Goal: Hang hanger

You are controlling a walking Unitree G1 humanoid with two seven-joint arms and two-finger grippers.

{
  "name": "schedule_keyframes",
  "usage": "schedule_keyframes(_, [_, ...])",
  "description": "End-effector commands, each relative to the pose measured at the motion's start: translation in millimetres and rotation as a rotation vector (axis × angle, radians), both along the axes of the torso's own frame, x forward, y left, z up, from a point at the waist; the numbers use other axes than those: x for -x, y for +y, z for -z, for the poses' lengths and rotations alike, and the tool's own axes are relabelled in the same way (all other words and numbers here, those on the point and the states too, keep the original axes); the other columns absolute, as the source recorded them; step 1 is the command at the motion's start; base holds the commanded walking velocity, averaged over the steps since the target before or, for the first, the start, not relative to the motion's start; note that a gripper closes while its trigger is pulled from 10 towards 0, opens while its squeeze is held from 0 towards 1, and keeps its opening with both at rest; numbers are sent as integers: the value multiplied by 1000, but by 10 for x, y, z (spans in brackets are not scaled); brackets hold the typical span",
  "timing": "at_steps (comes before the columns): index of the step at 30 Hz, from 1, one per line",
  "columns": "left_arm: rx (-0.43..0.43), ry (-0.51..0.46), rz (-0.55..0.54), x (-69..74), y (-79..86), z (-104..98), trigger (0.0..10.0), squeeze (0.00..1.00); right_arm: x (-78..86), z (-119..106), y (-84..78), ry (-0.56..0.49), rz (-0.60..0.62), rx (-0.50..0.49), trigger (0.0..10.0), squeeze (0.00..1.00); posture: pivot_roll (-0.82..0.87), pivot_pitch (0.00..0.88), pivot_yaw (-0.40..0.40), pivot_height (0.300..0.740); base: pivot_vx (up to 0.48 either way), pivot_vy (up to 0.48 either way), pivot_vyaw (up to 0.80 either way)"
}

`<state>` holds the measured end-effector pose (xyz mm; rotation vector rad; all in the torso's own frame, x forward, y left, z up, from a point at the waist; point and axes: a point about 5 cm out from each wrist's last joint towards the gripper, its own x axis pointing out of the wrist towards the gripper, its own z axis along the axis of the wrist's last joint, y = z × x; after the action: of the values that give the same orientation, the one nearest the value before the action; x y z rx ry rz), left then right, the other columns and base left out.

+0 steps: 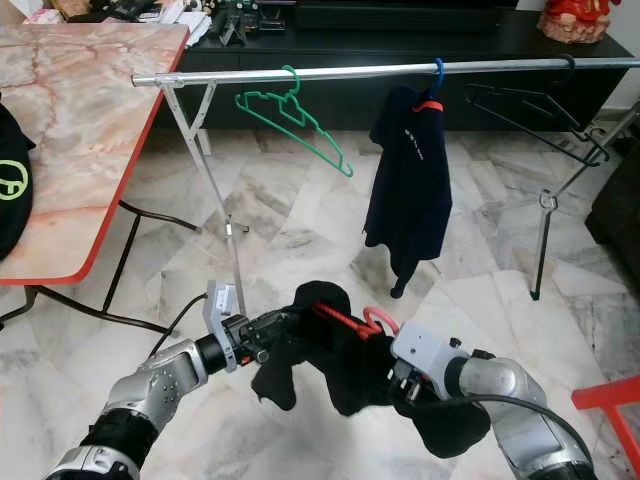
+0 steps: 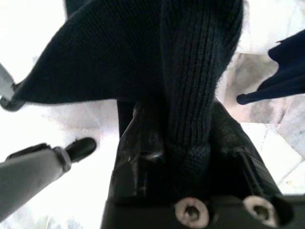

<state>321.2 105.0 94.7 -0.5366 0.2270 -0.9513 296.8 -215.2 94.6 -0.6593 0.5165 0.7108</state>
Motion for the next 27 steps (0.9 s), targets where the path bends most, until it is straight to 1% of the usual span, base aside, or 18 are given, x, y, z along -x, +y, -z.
schedule_keyframes(1, [16, -16, 45, 42, -34, -32, 0, 0, 3, 11, -17, 7, 20, -20, 0, 0, -105, 225, -14, 740, 0, 0, 0])
schedule_keyframes(4, [54, -57, 117, 102, -67, -151, 0, 0, 7, 61, 25, 22, 13, -22, 0, 0, -98, 224, -15, 740, 0, 0, 0])
schedule_keyframes(5, [60, -82, 172, 151, -97, -210, 0, 0, 4, 84, 39, 27, 21, -31, 0, 0, -94, 223, -15, 740, 0, 0, 0])
schedule_keyframes(6, [60, -82, 172, 151, -97, -210, 0, 0, 4, 84, 39, 27, 21, -31, 0, 0, -94, 223, -15, 740, 0, 0, 0])
schedule_keyframes(10, [57, -117, 286, 278, -156, -283, 0, 0, -14, 89, 87, 24, 29, -82, 0, 0, -94, 223, -15, 740, 0, 0, 0])
schedule_keyframes(11, [4, -117, 314, 322, -163, -246, 0, 0, -32, 67, 126, 20, 31, -128, 0, 0, -94, 223, -15, 740, 0, 0, 0])
schedule_keyframes(13, [-31, -112, 319, 336, -159, -208, 0, 0, -37, 58, 148, 19, 30, -152, 0, 0, -90, 217, -10, 740, 0, 0, 0])
schedule_keyframes(14, [-97, -105, 318, 349, -147, -134, 0, 0, -43, 26, 205, 22, 23, -215, 0, 0, -90, 214, -10, 740, 0, 0, 0])
schedule_keyframes(16, [-177, -91, 304, 349, -134, -54, 0, 0, -30, -19, 275, 31, -7, -291, 0, 0, -90, 212, -9, 740, 0, 0, 0])
schedule_keyframes(17, [-236, -89, 298, 351, -125, -3, 0, 0, -2, -46, 321, 50, -39, -345, 0, 0, -87, 209, -9, 740, 0, 0, 0])
schedule_keyframes(19, [-324, -87, 293, 363, -110, 64, 0, 0, 45, -89, 380, 70, -96, -406, 0, 0, -87, 209, -9, 740, 0, 0, 0])
schedule_keyframes(20, [-324, -87, 293, 363, -110, 64, 0, 0, 45, -89, 380, 70, -96, -406, 0, 0, -87, 209, -9, 740, 0, 0, 0])
schedule_keyframes(21, [-399, -85, 236, 318, -82, 138, 0, 0, 95, -121, 386, 92, -149, -423, 0, 0, -87, 205, -9, 740, 0, 0, 0])
schedule_keyframes(22, [-415, -77, 203, 293, -70, 155, 0, 0, 120, -118, 376, 105, -170, -411, 0, 0, -93, 201, -8, 740, 0, 0, 0])
schedule_keyframes(23, [-451, -73, 119, 215, -29, 161, 0, 0, 124, -79, 302, 104, -171, -335, 0, 0, -93, 200, -9, 740, 0, 0, 0])
schedule_keyframes(24, [-463, -70, 92, 189, -14, 162, 0, 0, 109, -64, 270, 98, -156, -308, 0, 0, -93, 200, -9, 740, 0, 0, 0])
schedule_keyframes(26, [-458, -76, 103, 189, -9, 153, 0, 0, 44, -38, 192, 75, -89, -268, 0, 0, -94, 197, -9, 740, 0, 0, 0])
schedule_keyframes(27, [-427, -92, 160, 236, -33, 124, 0, 0, -1, -32, 140, 46, -54, -239, 0, 0, -96, 194, -9, 740, 0, 0, 0])
